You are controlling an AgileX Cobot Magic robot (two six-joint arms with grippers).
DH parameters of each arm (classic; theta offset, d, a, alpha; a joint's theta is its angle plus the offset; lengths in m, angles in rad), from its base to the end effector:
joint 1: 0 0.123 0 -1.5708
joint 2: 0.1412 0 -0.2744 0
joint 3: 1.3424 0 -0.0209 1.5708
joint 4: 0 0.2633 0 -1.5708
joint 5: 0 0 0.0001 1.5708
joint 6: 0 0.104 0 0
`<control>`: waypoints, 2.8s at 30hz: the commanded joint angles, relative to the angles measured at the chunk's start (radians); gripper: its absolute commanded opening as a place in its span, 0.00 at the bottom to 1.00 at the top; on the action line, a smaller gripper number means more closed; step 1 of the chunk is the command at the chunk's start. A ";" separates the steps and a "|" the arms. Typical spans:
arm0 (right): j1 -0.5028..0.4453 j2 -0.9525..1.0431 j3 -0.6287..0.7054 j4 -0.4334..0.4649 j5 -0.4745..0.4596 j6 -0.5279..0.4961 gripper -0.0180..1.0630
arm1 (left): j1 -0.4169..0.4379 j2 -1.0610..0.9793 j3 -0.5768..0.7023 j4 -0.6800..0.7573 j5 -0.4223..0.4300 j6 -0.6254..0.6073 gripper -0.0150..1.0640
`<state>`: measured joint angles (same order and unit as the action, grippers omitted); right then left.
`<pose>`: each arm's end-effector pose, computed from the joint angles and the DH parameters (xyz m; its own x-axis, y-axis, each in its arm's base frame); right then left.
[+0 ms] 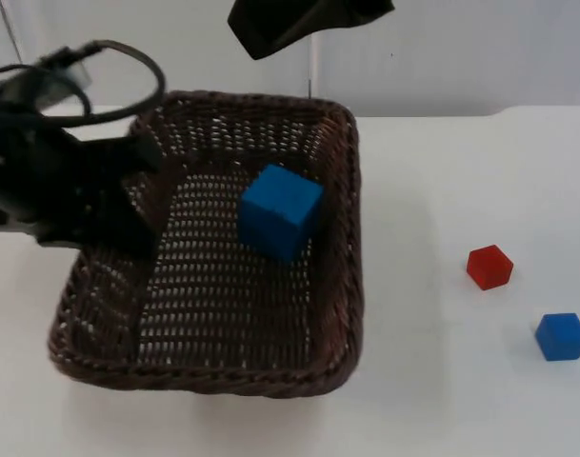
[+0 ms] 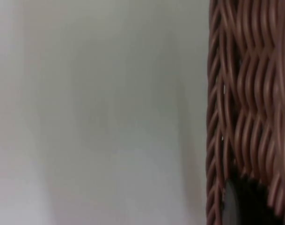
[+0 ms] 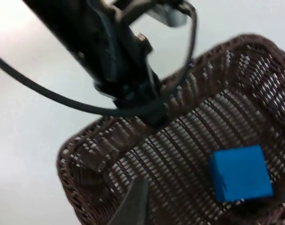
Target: Pick up the basket with the left hand and place the largest block into the basket with the right hand.
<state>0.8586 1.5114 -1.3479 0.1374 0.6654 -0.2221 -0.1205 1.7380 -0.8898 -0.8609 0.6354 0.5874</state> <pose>0.2307 0.2807 0.3275 -0.3462 -0.5740 -0.7421 -0.8399 0.5421 -0.0276 0.3132 -0.0851 0.1312 -0.9595 -0.0318 -0.2799 0.1091 0.8740 -0.4735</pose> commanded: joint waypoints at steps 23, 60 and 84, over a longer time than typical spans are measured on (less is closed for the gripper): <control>0.001 -0.015 0.006 -0.003 0.033 0.004 0.78 | -0.072 0.310 -0.212 -0.151 -0.019 0.103 0.01; 0.001 -0.015 0.006 -0.003 0.014 0.004 0.78 | -0.068 0.224 -0.212 -0.100 0.140 0.149 0.88; 0.001 -0.155 0.034 -0.033 -0.009 0.027 0.78 | -0.066 -0.074 -0.200 0.107 0.187 0.039 0.88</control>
<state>0.8586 1.3806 -1.3162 0.1093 0.6577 -0.1987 -0.1861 1.7159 -1.0963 -0.7644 0.8067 0.6375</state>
